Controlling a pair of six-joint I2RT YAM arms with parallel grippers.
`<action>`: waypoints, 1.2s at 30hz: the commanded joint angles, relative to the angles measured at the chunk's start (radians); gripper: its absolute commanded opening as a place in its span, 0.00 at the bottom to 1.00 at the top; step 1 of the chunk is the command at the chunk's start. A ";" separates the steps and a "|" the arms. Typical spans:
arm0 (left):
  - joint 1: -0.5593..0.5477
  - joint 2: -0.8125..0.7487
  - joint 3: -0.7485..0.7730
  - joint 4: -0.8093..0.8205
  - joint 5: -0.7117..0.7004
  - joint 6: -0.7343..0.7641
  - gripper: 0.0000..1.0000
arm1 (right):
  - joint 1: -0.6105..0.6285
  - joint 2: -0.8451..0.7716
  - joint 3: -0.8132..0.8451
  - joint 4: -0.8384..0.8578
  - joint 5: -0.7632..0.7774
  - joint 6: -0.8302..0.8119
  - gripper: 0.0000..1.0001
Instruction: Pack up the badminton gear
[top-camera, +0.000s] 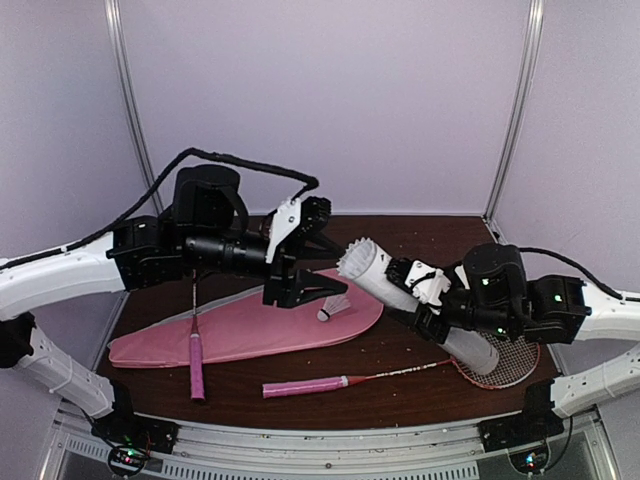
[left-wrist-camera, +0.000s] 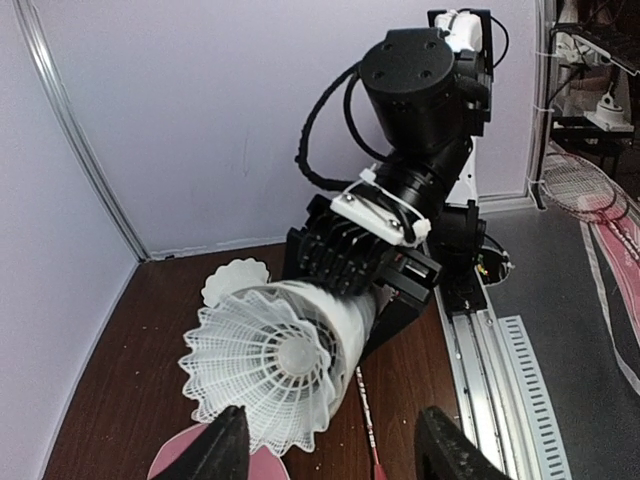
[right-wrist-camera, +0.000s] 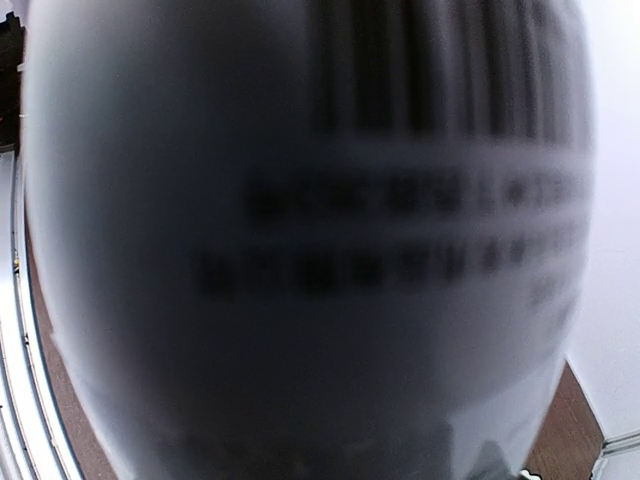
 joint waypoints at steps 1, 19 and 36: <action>-0.034 0.093 0.094 -0.124 0.020 0.087 0.56 | -0.001 0.007 0.024 -0.020 -0.024 -0.011 0.30; -0.071 0.353 0.251 -0.248 0.135 0.159 0.38 | -0.001 -0.010 0.043 -0.001 -0.034 -0.003 0.29; 0.055 0.086 0.195 -0.295 0.122 0.164 0.73 | -0.003 -0.021 -0.053 0.026 0.013 0.046 0.29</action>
